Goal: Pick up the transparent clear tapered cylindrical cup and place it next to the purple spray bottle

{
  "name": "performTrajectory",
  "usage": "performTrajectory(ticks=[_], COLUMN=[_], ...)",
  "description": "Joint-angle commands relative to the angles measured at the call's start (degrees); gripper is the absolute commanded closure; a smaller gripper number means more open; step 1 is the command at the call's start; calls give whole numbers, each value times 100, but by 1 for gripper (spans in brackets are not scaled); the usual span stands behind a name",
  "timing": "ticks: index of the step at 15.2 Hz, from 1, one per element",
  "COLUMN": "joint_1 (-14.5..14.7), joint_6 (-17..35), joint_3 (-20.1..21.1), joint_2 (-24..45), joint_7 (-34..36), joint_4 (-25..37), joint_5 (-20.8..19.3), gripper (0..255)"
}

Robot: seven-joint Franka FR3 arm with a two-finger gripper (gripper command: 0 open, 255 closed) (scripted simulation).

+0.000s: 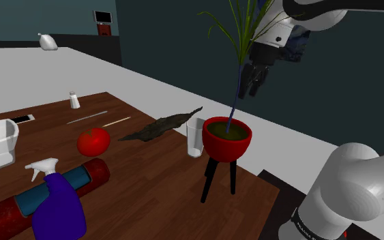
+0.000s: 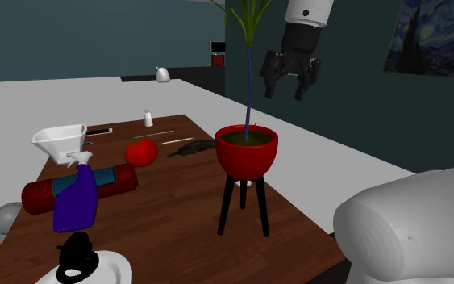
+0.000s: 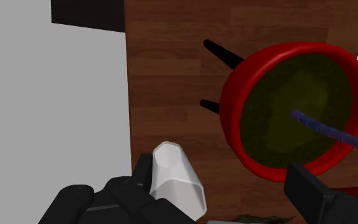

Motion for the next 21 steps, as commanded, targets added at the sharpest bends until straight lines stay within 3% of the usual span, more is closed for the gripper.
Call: performTrajectory(ticks=[1, 10, 21], joint_1=[0, 51, 133], joint_6=[0, 1592, 3074], joint_3=[0, -171, -343], joint_2=[0, 1551, 3709], joint_7=[0, -507, -1071], joint_4=[0, -123, 465], joint_5=[0, -92, 13], gripper=[0, 0, 0])
